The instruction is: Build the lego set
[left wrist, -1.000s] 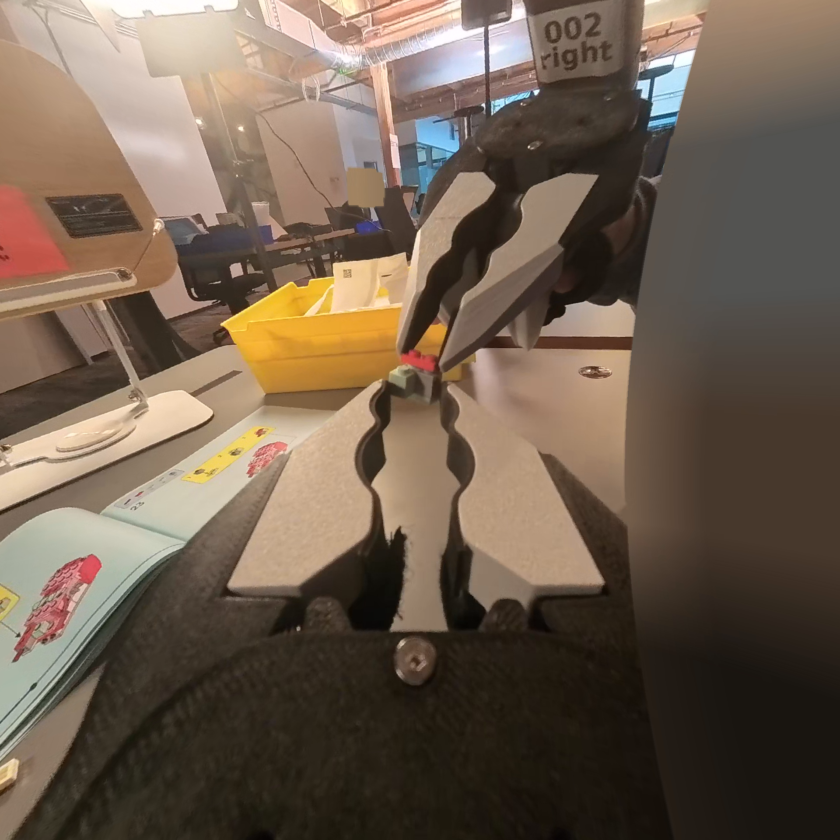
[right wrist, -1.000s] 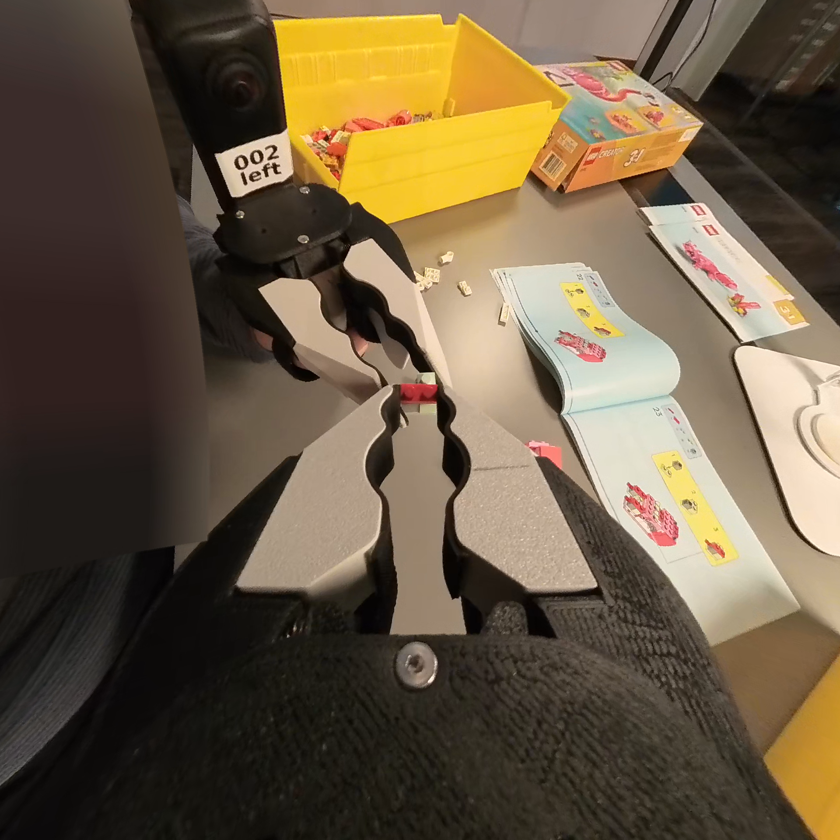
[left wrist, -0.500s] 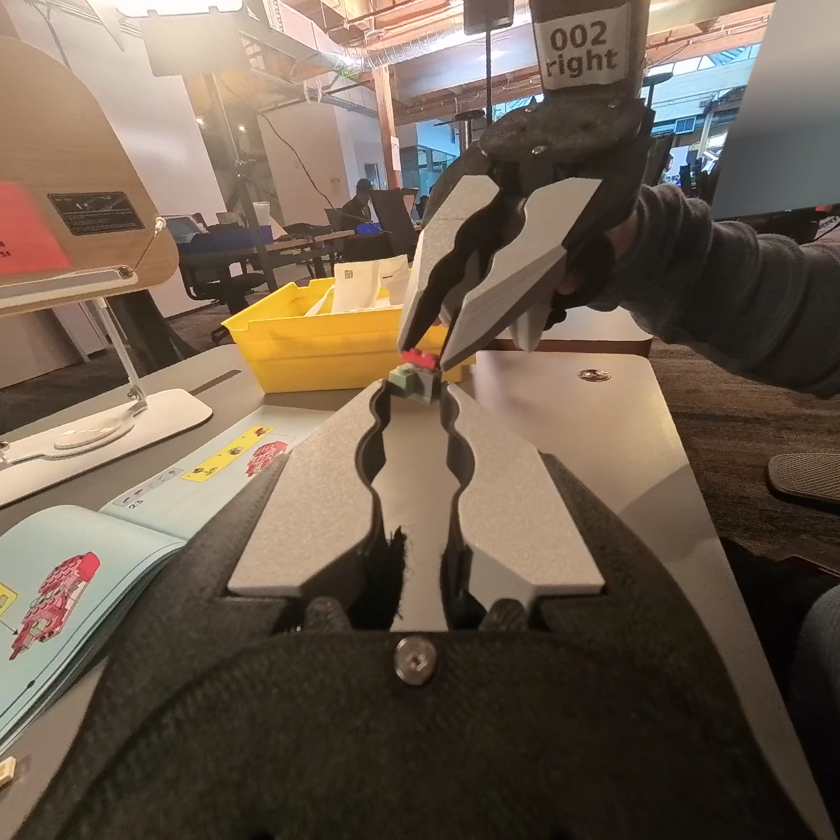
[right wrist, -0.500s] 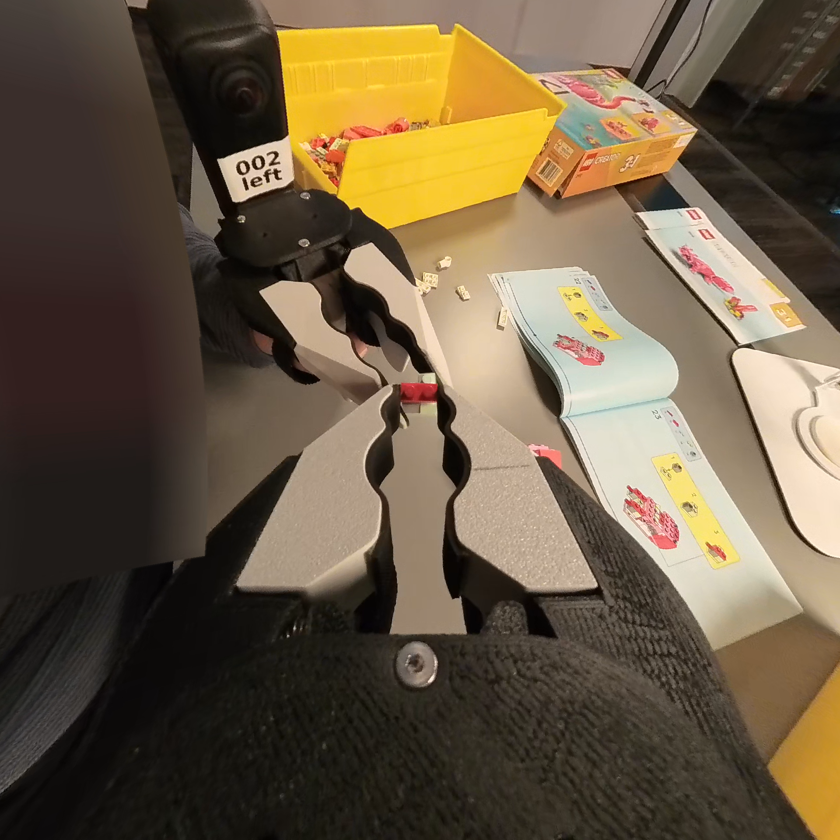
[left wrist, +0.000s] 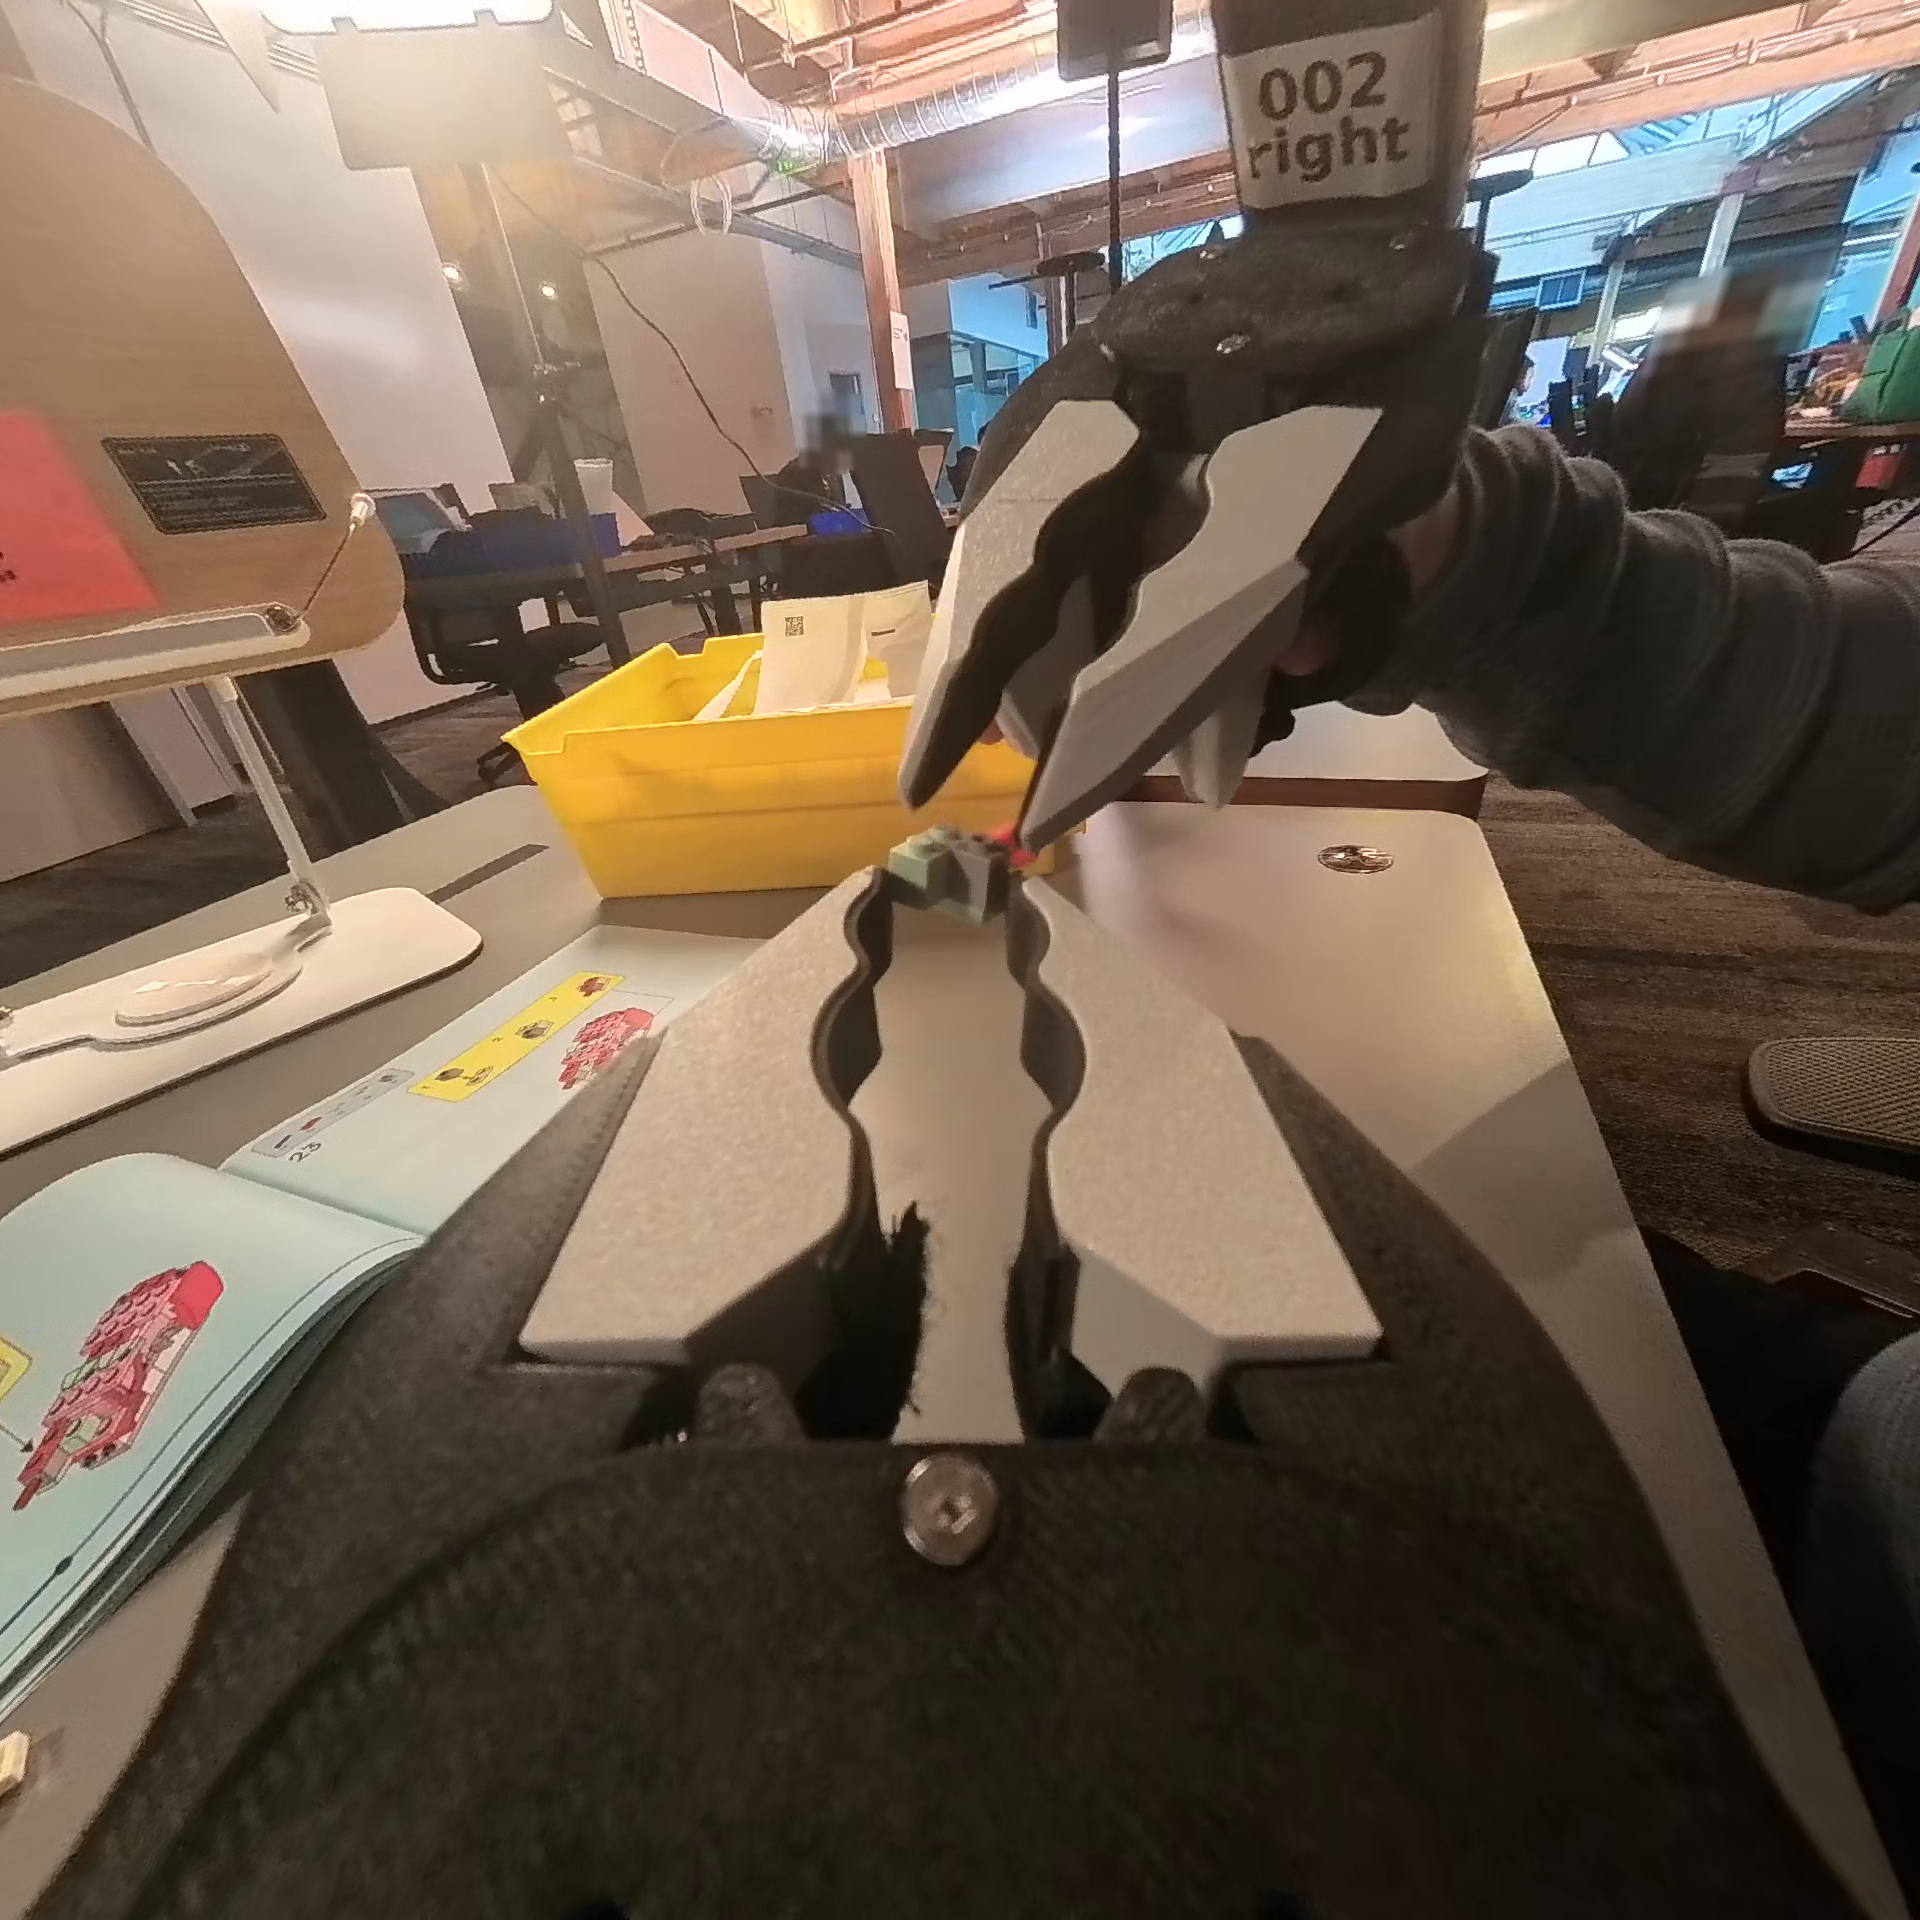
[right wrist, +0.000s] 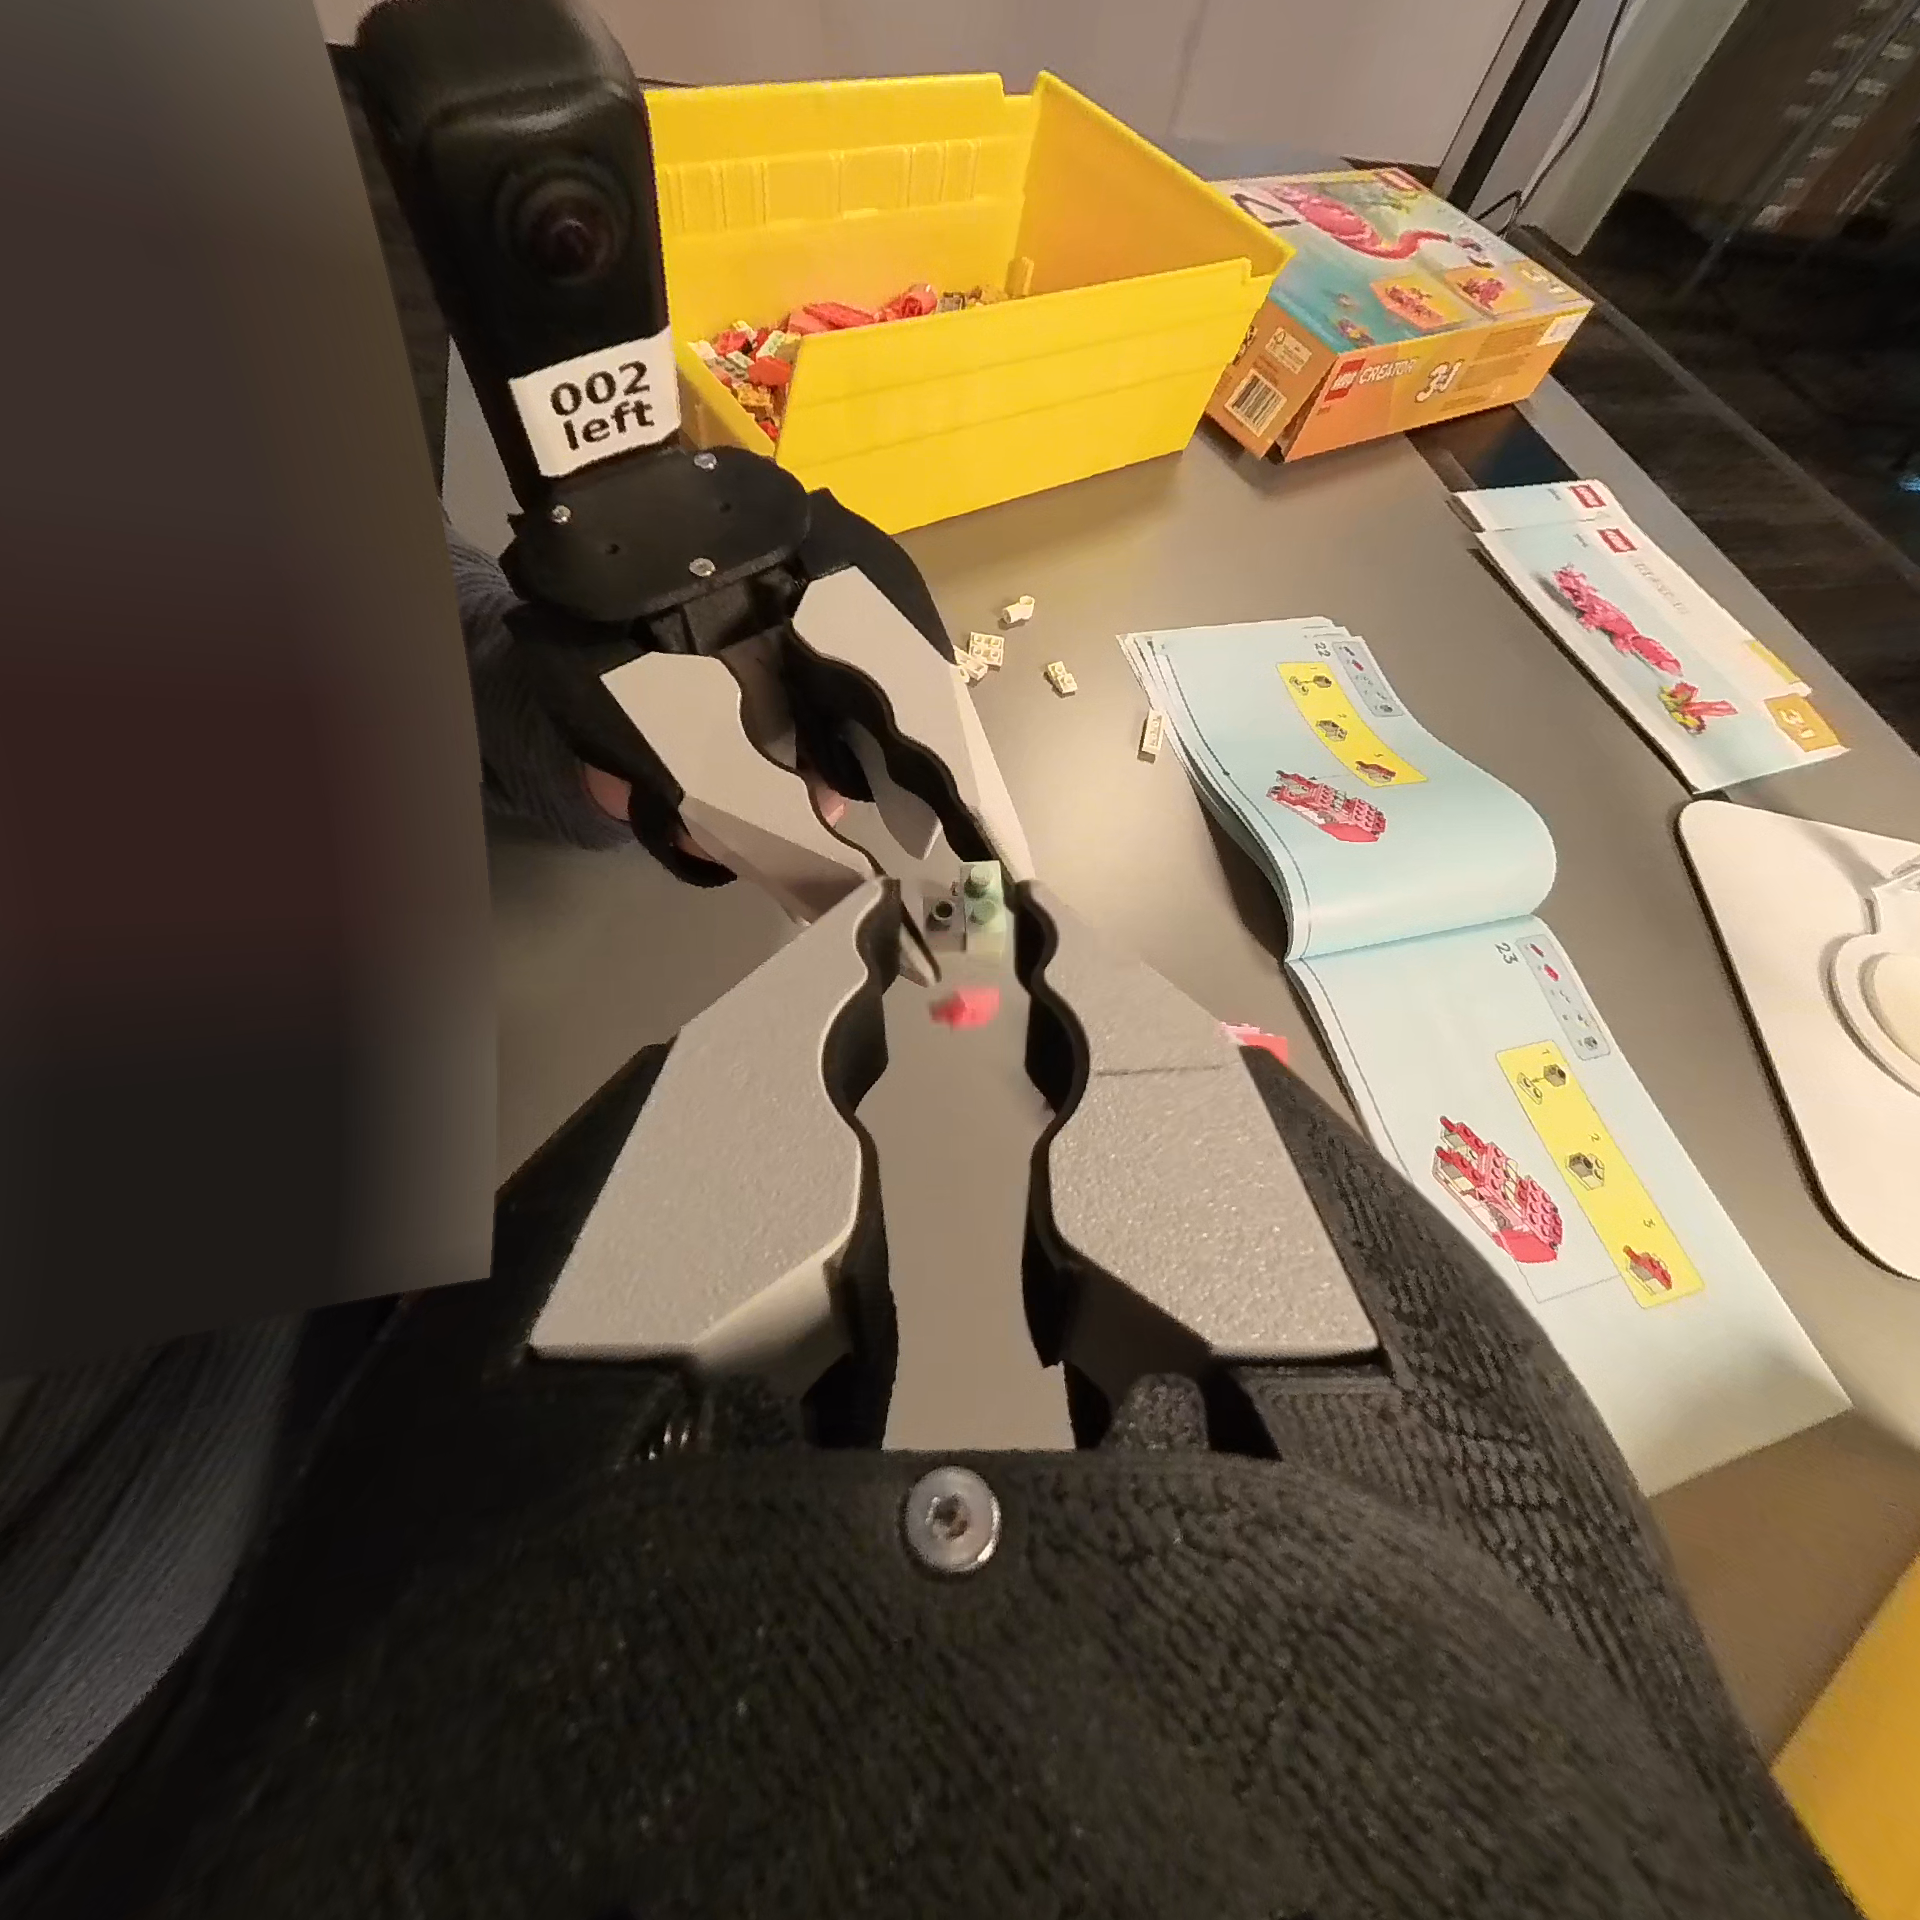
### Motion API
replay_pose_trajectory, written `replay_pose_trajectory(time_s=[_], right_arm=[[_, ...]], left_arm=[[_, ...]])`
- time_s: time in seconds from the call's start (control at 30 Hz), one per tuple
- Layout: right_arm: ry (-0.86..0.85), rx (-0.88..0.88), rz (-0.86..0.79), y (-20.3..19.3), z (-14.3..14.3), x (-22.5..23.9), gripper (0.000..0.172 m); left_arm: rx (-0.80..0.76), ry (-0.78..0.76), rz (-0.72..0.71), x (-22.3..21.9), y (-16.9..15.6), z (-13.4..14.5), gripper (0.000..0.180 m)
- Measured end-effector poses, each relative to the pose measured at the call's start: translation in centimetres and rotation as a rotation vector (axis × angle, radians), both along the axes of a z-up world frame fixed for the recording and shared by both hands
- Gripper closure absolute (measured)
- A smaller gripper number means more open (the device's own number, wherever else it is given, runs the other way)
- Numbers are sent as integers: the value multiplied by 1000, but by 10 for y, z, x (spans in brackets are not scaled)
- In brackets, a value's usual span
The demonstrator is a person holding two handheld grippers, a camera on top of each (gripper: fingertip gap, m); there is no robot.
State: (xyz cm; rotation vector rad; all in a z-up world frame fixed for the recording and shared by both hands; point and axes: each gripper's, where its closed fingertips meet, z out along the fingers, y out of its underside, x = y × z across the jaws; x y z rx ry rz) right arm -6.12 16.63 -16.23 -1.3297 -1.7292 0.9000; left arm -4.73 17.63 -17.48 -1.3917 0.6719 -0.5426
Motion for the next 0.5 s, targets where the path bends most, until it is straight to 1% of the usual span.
replay_pose_trajectory(time_s=[0.2,0.33,0.4,0.43,0.5], right_arm=[[26,5,-24,5,1,3,147],[62,4,-118,23,-3,13,143],[114,1,-179,32,-7,18,140],[147,-17,-191,32,-8,19,140],[196,-123,-193,27,-15,18,140]], left_arm=[[-14,-7,13,-4,3,-1,160],[-33,-19,60,-16,10,-1,160],[-37,-27,65,-18,11,-1,160],[-39,-30,62,-18,11,-1,160],[-41,-22,58,-16,11,-3,160]])
